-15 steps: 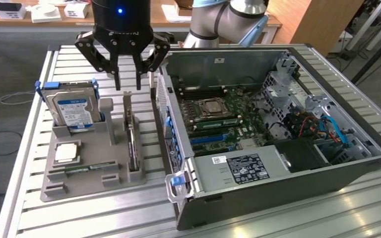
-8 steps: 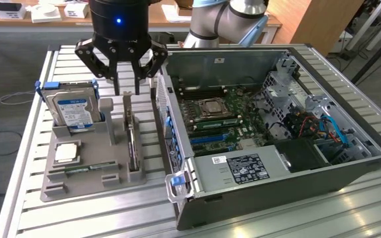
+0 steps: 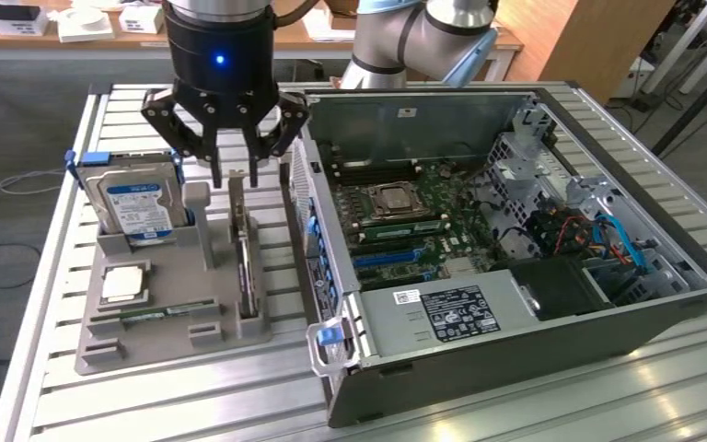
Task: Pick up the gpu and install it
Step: 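Pick up the gpu and move the gpu toward the slot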
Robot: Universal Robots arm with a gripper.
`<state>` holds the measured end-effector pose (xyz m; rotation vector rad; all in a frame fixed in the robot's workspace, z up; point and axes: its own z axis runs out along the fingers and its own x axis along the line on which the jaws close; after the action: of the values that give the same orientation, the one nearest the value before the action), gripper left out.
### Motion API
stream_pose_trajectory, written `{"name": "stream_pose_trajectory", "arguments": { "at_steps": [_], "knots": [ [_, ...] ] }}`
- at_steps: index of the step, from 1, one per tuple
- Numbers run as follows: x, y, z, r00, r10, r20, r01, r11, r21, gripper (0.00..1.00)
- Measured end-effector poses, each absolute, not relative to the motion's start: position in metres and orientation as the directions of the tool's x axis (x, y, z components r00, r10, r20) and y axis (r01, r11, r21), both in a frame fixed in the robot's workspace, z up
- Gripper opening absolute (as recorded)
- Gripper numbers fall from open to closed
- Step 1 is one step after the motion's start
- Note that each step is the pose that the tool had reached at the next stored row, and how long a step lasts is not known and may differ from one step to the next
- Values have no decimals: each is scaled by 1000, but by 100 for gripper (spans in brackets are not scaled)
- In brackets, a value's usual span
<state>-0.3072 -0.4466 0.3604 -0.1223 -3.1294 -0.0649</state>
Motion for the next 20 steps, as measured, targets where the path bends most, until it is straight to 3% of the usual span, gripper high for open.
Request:
{"name": "stream_pose_trajectory", "arguments": {
  "at_steps": [20],
  "knots": [
    [-308, -447, 324, -997, 78, 11, 78, 996, 41, 42]
  ]
}}
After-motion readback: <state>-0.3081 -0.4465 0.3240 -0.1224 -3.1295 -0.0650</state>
